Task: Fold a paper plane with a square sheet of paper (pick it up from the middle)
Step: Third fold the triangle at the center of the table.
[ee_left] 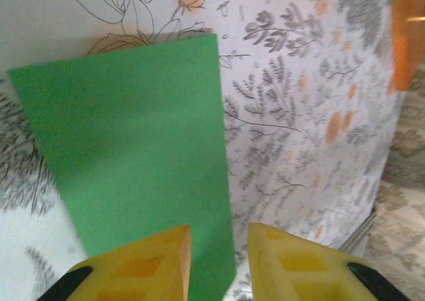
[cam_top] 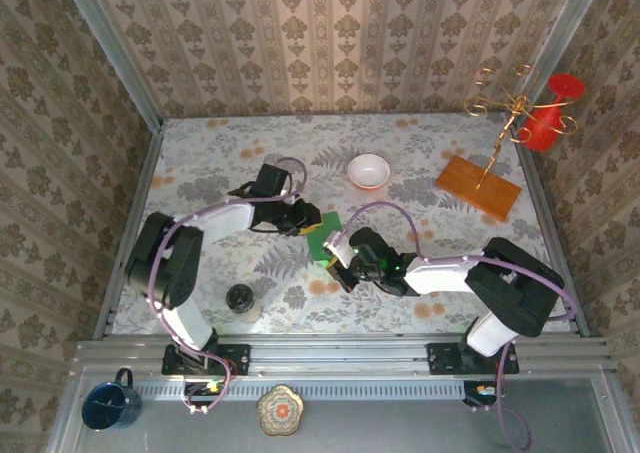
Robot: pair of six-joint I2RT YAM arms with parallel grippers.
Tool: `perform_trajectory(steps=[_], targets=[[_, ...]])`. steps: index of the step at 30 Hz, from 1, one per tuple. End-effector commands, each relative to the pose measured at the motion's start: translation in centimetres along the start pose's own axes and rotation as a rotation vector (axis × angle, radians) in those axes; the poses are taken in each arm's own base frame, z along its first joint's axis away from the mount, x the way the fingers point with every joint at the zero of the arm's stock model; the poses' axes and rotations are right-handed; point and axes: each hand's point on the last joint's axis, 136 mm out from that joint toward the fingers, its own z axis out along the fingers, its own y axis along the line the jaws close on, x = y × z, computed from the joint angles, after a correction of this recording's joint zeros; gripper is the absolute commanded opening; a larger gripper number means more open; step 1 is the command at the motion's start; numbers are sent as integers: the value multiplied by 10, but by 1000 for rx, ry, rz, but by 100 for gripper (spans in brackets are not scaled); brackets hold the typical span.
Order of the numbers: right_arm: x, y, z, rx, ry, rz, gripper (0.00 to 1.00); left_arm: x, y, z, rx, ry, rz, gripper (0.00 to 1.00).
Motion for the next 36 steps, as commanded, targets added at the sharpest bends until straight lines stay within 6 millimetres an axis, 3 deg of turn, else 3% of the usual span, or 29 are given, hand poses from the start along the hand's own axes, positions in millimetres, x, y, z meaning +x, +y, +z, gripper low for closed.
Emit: perform_trajectory(steps=[1,8,15,19,23,36], targets=[[13,4,3,-31,51,66,2,3,8,16,-60,56,39,27],[12,4,2,-39,77,113,2,2,20,39,-117,114,47,22],[6,2,1,-42,83,201,2,11,45,47,-204,156,27,19],[0,-9,0,22,86,266,1,15,55,51,-228,174,18,17],[-8,-20,-2,81,70,321,2,17,57,52,-231,183,18,16],[2,-50,2,234,110,395,2,20,54,54,-221,212,44,15]])
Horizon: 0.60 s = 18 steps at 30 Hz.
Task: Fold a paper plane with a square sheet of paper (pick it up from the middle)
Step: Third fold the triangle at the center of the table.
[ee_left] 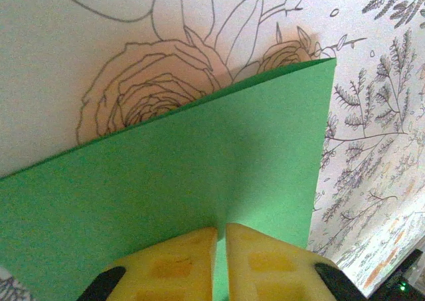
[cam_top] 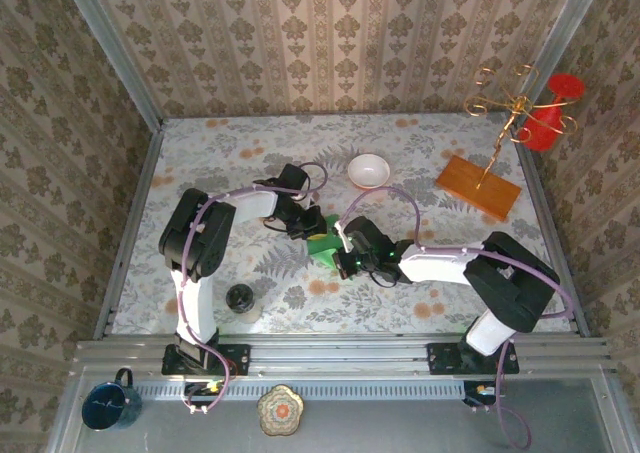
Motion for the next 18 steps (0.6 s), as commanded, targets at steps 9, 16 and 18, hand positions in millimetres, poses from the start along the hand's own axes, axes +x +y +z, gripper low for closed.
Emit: perform_trajectory(steps=[9,16,18], targets=[[-1,-18,6,98,20,71,1,16,21,16,-67,74,-18,14],[-1,-19,7,107,22,73,1,16,20,17,-67,78,-15,14],[-1,-19,7,106,23,75,1,16,20,17,-68,78,-13,13]])
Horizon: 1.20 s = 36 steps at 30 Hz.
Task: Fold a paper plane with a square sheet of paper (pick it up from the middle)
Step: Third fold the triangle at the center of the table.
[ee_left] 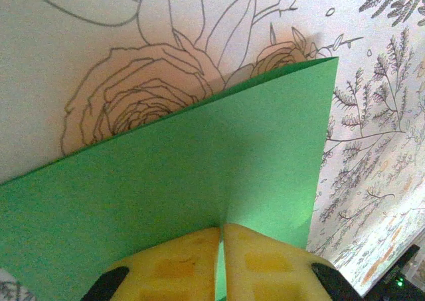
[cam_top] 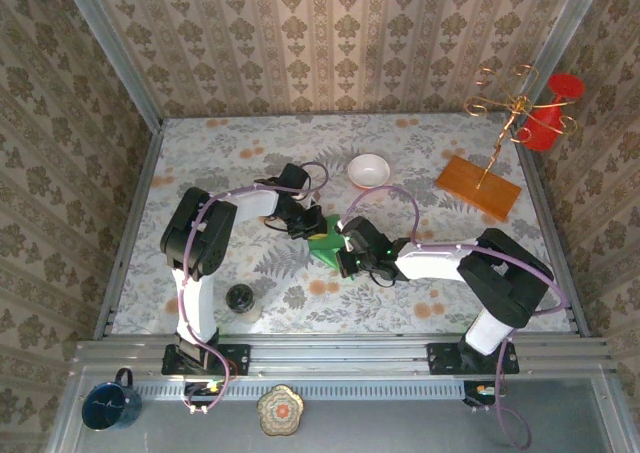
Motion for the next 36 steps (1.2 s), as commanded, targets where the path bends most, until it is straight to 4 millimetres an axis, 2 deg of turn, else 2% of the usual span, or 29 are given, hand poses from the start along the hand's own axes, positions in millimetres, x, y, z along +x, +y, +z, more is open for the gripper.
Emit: perform_trajectory(steps=[1,21,36], targets=[[-7,-5,2,36,-6,19,2,16,22,15,-76,65,-15,13],[-14,-7,-1,52,-18,7,2,20,28,19,-93,80,-16,11],[-9,-12,2,70,5,10,2,20,27,18,-89,82,-12,10]])
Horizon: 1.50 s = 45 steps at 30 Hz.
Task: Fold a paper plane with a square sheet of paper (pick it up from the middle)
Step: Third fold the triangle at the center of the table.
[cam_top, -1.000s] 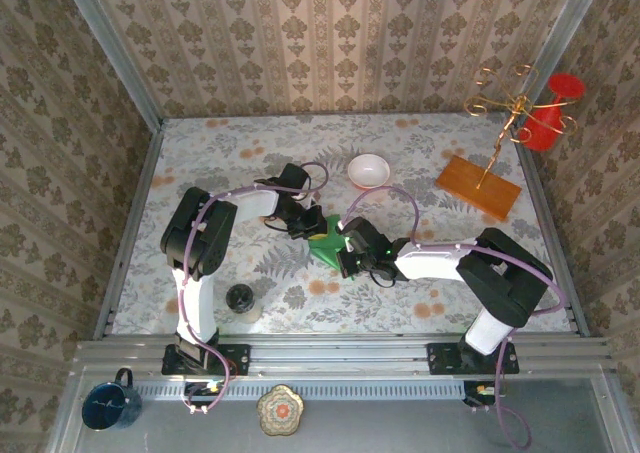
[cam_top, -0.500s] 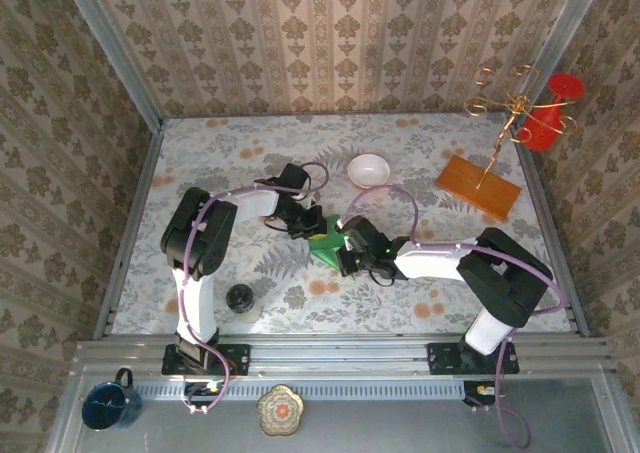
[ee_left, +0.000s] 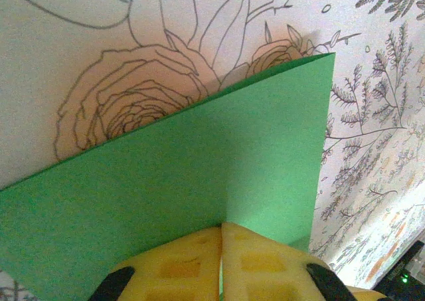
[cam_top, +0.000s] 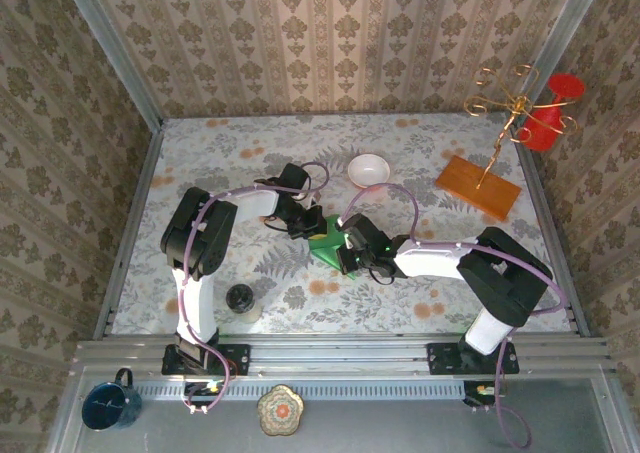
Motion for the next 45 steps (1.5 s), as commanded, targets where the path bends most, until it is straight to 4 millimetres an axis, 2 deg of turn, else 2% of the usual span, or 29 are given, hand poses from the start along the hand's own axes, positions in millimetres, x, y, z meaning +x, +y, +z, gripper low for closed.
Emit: perform_trajectory(steps=[1,22,26,29,32,39,45], targets=[[-2,-7,3,42,7,6,2,21,26,18,-88,82,-35,10],[12,-7,10,34,67,5,2,17,19,13,-76,66,-24,10],[16,-7,11,34,86,10,2,7,4,-1,-55,22,-5,11],[18,-8,11,37,92,14,2,-3,-9,-19,-41,-41,0,14],[19,-9,11,38,95,18,2,-8,-13,-38,-37,-111,-25,16],[18,-7,11,26,95,30,2,8,-11,-58,0,-190,-127,21],[17,-6,10,22,91,40,2,29,-24,-50,86,-206,-232,24]])
